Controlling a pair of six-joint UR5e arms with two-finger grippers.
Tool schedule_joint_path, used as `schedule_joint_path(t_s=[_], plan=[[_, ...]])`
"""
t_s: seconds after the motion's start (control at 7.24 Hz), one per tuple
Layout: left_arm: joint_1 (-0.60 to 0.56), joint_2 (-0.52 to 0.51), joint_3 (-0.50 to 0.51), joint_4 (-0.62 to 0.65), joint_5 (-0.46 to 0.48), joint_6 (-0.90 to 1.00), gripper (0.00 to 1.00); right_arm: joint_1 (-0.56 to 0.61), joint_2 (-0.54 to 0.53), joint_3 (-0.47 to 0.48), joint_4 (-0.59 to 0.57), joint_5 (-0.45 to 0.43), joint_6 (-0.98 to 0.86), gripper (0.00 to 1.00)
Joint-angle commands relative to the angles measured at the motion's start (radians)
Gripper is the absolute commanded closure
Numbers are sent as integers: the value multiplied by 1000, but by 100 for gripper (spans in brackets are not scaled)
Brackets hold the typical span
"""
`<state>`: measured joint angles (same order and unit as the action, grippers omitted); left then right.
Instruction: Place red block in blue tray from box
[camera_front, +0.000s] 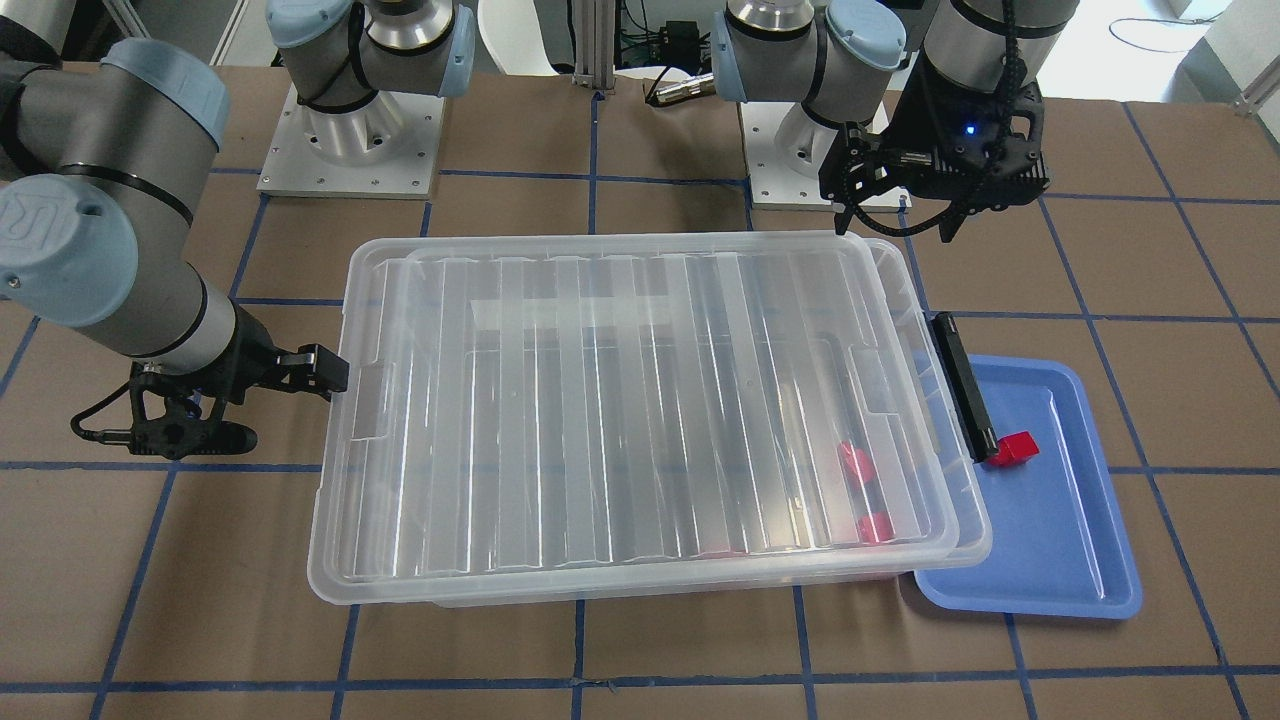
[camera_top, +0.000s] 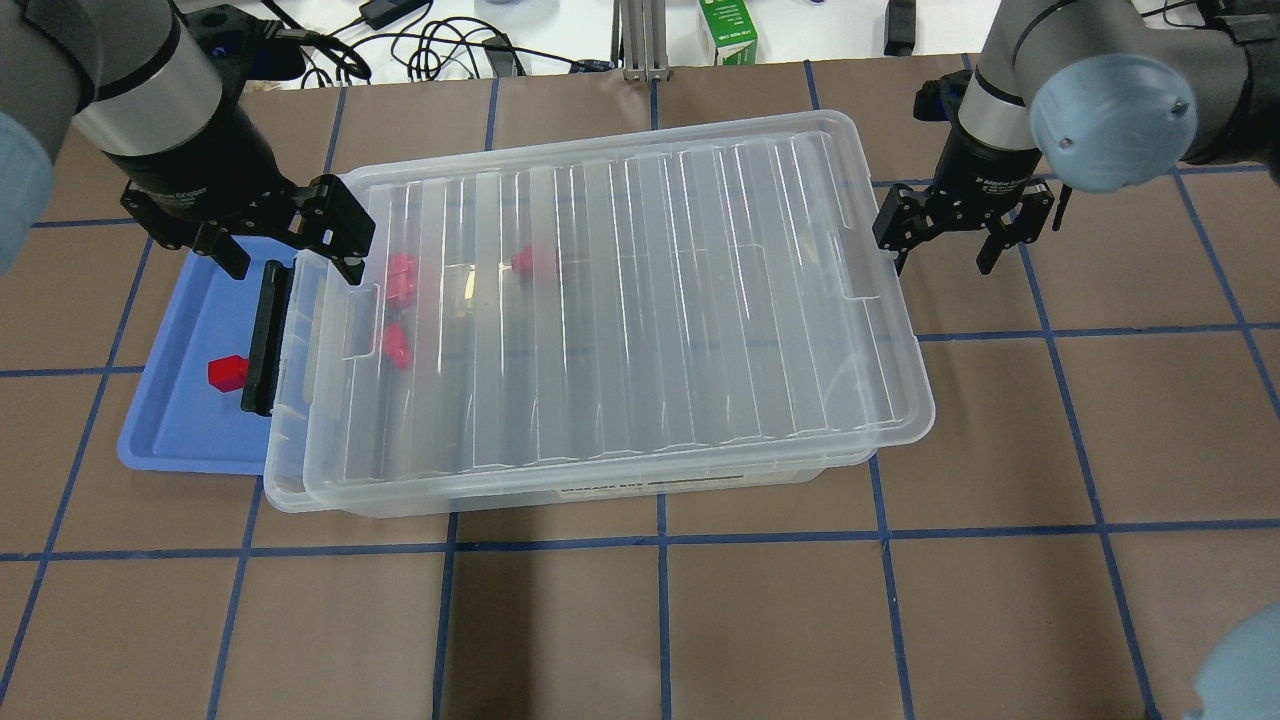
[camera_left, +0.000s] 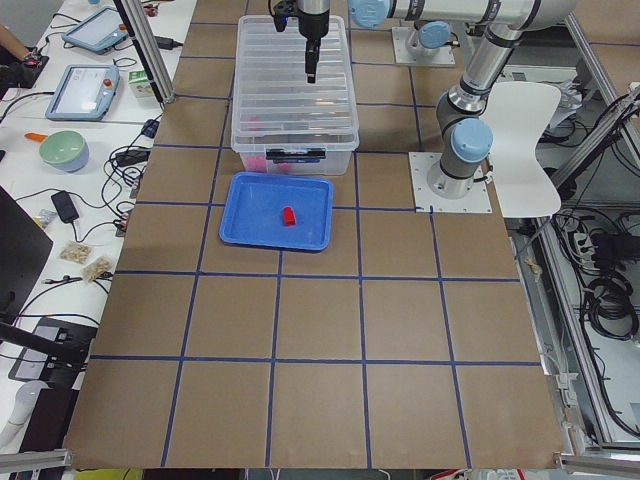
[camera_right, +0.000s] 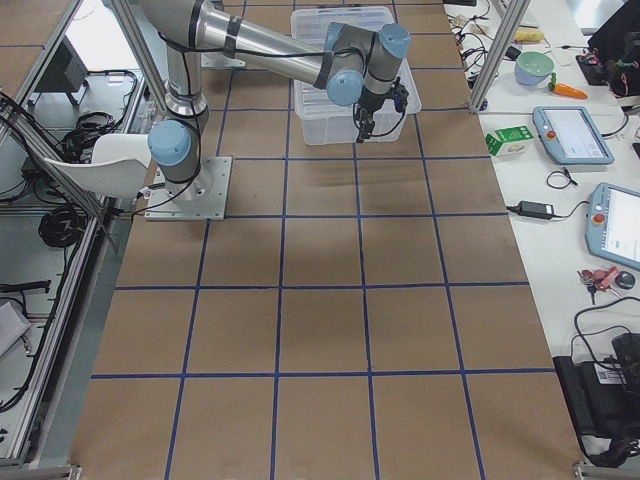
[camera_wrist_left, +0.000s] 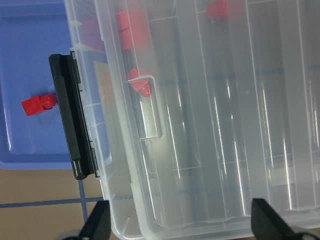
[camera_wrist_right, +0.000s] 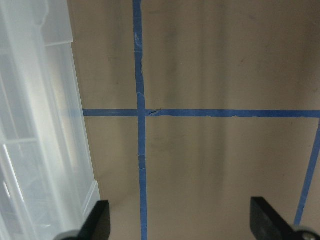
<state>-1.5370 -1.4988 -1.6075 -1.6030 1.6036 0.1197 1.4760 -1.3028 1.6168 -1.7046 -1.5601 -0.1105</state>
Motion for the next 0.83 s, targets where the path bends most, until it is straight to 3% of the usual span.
schedule_joint_path(t_s=[0.0,0.41,0.69], plan=[[0,0,0,0,-1,0,0,12,2,0,-1,0,11,0],[0,0,-2,0,-1,0,0,9,-7,-52,-6,-5,11,0],[0,0,-2,2,-2,0,0,10,-79,-147,139,-14,14,0]])
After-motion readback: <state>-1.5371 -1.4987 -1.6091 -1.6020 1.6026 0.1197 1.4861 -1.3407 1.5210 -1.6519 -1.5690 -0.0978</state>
